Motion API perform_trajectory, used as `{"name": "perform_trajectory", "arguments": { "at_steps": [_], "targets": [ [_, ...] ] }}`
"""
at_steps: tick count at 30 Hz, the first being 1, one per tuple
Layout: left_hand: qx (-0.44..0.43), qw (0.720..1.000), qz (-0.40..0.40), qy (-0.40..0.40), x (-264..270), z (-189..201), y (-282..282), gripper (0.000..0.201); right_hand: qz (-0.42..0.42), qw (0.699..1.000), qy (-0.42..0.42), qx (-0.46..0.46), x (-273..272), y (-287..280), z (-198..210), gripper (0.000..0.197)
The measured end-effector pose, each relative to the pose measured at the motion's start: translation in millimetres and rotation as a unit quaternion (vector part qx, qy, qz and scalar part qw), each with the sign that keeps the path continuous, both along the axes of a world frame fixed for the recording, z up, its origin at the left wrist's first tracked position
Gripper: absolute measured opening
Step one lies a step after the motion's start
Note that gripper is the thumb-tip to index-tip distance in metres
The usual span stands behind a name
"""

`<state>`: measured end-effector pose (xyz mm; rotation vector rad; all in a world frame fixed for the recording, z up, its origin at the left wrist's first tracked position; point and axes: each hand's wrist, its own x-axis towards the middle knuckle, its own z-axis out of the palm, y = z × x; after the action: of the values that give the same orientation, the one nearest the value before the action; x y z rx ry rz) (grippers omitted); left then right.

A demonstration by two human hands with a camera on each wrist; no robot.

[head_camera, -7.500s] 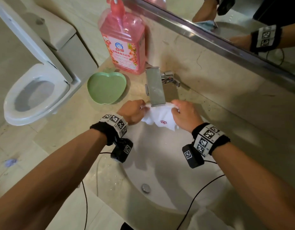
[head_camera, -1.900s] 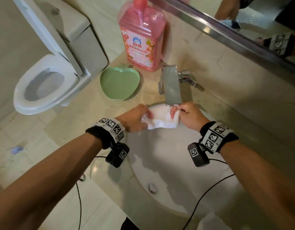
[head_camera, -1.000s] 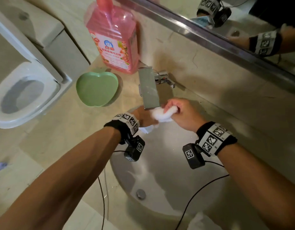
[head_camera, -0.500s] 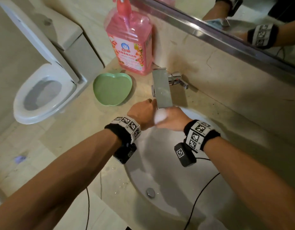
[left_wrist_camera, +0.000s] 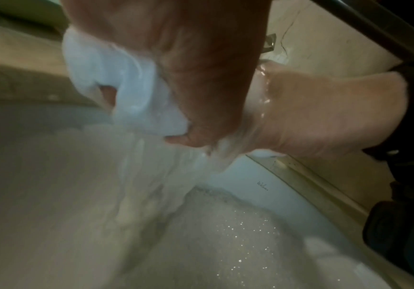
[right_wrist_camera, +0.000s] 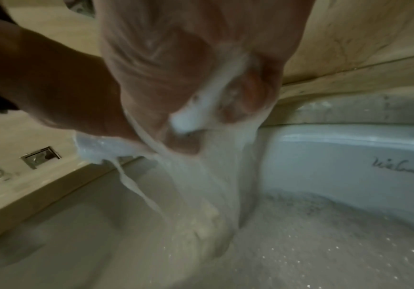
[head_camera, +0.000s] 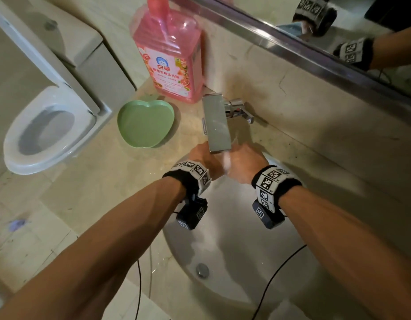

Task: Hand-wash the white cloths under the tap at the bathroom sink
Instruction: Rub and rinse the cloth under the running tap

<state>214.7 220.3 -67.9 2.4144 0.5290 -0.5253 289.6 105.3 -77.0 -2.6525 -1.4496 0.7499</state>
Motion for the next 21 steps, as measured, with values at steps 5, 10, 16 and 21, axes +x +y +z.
{"name": "perform_trajectory", "arguments": {
  "at_steps": [5, 10, 16, 21],
  "targets": [
    [-0.001, 0.997, -0.069, 0.021, -0.8, 2.6, 7.0, 0.054, -0.045, 0.997, 0.047, 0.032, 3.6, -0.8, 9.9, 0.050],
    [-0.117, 0.992, 0.028, 0.037, -24.4, 1.0, 29.7, 0.059, 0.063, 0.988, 0.126, 0.064, -0.6, -5.2, 25.1, 0.046],
    [-0.208, 0.977, 0.029, -0.039, -52.0, 10.5, 30.9, 0.048, -0.025, 0.984, 0.139, 0.108, -15.3, 5.7, 23.5, 0.045],
    [-0.150, 0.980, 0.103, -0.082, -70.4, 3.8, 33.2, 0.053, -0.126, 0.957, 0.169, 0.201, -30.6, 1.9, 17.5, 0.027]
  ]
}}
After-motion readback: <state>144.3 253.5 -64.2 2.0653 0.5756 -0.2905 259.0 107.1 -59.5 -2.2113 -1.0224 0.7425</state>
